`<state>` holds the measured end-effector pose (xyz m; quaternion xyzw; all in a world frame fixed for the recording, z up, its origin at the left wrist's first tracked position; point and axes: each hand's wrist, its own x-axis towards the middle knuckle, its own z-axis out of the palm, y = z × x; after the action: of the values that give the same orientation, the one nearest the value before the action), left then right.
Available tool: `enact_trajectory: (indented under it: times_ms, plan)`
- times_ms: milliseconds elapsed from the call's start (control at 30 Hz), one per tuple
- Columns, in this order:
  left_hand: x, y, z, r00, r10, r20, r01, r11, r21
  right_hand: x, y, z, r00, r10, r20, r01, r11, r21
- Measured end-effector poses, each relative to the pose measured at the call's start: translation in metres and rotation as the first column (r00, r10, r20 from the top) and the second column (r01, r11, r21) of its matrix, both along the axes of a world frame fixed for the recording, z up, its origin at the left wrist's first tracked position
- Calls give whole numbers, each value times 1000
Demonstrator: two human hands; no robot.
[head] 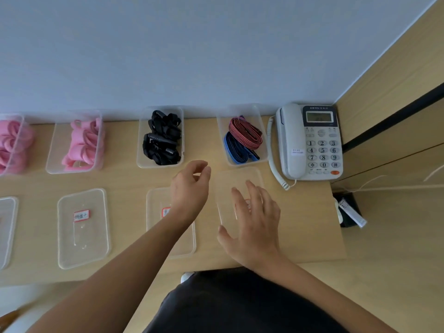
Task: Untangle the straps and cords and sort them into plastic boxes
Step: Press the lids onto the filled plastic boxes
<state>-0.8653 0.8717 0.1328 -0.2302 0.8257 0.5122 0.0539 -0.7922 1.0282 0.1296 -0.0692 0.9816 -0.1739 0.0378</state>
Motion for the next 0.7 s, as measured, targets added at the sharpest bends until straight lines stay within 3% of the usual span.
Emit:
enact_trajectory:
  times_ms: [133, 400, 533, 700]
  plan:
    - [-15, 5, 3, 1000, -3, 9, 2, 995, 97, -37, 7, 13, 995, -48, -84, 49, 999, 18]
    - [-64, 25, 1, 984, -69, 167, 4, 932, 362, -139, 11, 22, 997, 12, -72, -3, 993, 118]
    - [-88, 33, -6, 977, 47, 206, -118, 929, 351, -174, 8, 9, 996, 80, -43, -73, 986, 153]
    - [-102, 34, -20, 970, 158, 186, -199, 953, 230, -184, 16, -11, 986, 126, -105, -106, 978, 177]
